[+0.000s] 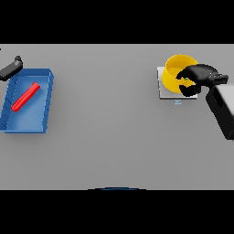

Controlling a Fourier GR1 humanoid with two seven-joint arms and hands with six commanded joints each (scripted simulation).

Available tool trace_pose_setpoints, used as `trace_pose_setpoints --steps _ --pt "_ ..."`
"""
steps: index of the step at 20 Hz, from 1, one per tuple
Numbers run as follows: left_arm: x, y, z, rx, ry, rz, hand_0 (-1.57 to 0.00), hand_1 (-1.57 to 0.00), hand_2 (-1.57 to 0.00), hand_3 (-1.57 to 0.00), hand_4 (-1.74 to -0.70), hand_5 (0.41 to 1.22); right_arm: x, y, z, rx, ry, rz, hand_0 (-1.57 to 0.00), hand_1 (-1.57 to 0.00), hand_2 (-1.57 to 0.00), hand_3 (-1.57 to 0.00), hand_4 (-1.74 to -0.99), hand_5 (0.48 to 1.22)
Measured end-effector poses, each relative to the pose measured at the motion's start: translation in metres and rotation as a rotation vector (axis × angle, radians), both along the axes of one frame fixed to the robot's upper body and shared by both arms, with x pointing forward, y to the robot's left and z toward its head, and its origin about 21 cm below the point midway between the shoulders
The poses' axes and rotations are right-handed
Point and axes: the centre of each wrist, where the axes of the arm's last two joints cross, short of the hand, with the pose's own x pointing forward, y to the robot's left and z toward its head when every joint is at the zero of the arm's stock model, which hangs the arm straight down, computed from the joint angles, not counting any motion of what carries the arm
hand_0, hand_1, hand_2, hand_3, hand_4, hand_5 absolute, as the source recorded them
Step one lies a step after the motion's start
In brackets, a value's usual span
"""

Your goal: Pick up the red beaker and tilt it to pour out 1 green nut into yellow bowl. Pick up the yellow bowl and place it on the metallic measuring scale.

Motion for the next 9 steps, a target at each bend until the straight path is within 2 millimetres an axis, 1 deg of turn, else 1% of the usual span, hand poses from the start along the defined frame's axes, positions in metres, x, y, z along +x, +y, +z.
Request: trace_pose_setpoints --steps 1,2,3,4,5,6,7,8,9 --pt "-0.0001 0.0009 -0.0016 -0.004 0.003 0.001 0.0 0.0 0.0 0.0 -0.85 0.772 0.0009 -0.0036 0.0029 -0.004 0.009 -0.004 -0.3 -0.22 -0.3 -0.51 -1.487 0.848" --pt "-0.0019 0.0008 -0.0047 -0.001 0.009 0.001 0.0 0.0 0.0 0.0 -0.85 0.771 0.0006 -0.0051 0.0011 -0.008 0.016 -0.009 -0.24 -0.18 -0.26 -0.47 -1.471 0.836" --pt "-0.0003 -0.0003 -0.0024 -0.006 0.002 -0.001 0.0 0.0 0.0 0.0 -0.85 0.77 0.0007 -0.0004 0.0002 -0.01 0.018 0.002 -0.19 -0.14 -0.22 -0.43 -1.46 0.826" --pt "-0.0017 -0.0009 -0.0059 -0.009 0.005 -0.005 0.0 0.0 0.0 0.0 -0.86 0.772 0.0008 0.0009 -0.0012 -0.022 0.022 0.004 -0.15 -0.11 -0.18 -0.4 -1.452 0.818" --pt "-0.0027 -0.0034 -0.0013 -0.011 -0.01 -0.007 0.0 0.0 0.0 0.0 -0.85 0.774 0.0001 -0.0046 -0.0041 -0.036 0.016 -0.007 -0.12 -0.09 -0.15 -0.36 -1.442 0.811" --pt "-0.0006 -0.0043 -0.0022 -0.003 -0.003 0.0 0.0 0.0 0.0 0.0 -0.85 0.772 -0.0001 -0.0067 -0.0023 -0.039 0.011 0.001 -0.1 -0.07 -0.12 -0.33 -1.432 0.807" --pt "-0.0035 -0.0026 -0.0035 -0.005 -0.008 0.0 0.0 0.0 0.0 0.0 -0.86 0.771 -0.0009 -0.0078 -0.0023 -0.039 0.018 0.01 -0.08 -0.06 -0.09 -0.3 -1.424 0.804" --pt "-0.0023 -0.0053 -0.0031 -0.009 -0.012 0.003 0.0 0.0 0.0 0.0 -0.85 0.77 0.0013 -0.0059 0.002 -0.036 0.011 0.02 -0.06 -0.05 -0.07 -0.28 -1.418 0.801" --pt "-0.0047 -0.002 -0.0014 0.005 -0.012 0.007 0.0 0.0 0.0 0.0 -0.85 0.768 -0.0006 -0.0083 0.0001 -0.038 0.017 0.023 -0.05 -0.04 -0.06 -0.26 -1.414 0.796"
